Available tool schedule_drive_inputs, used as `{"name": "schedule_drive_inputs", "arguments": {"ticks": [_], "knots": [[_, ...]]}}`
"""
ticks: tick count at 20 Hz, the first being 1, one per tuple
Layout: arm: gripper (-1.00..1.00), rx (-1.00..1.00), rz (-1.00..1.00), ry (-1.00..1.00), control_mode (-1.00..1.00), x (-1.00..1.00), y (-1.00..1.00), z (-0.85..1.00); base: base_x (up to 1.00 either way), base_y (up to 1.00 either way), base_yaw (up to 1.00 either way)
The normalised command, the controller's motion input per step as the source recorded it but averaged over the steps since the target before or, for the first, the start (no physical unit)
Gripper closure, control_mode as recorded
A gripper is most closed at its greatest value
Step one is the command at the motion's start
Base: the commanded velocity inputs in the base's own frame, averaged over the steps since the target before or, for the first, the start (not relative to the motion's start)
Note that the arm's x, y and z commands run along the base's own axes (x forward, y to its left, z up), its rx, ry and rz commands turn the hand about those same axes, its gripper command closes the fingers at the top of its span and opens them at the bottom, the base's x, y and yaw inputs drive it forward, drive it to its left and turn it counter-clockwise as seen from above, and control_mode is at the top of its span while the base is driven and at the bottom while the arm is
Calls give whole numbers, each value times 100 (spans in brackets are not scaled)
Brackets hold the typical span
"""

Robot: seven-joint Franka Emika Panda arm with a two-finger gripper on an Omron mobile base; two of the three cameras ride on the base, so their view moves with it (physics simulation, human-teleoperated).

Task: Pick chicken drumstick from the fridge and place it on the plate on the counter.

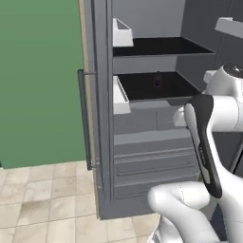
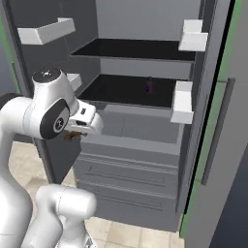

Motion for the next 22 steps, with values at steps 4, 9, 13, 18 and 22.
{"name": "schedule_drive_inputs", "arguments": {"ticks": [4, 9, 13, 18, 22], "knots": [[100, 0, 0, 0, 100, 0, 0, 0, -77, 15, 61], [100, 0, 0, 0, 100, 0, 0, 0, -36, 35, 70], [100, 0, 0, 0, 100, 0, 0, 0, -24, 33, 78], [100, 0, 0, 0, 100, 0, 0, 0, -19, 33, 71], [100, 0, 0, 0, 100, 0, 0, 0, 0, 23, 62]]}}
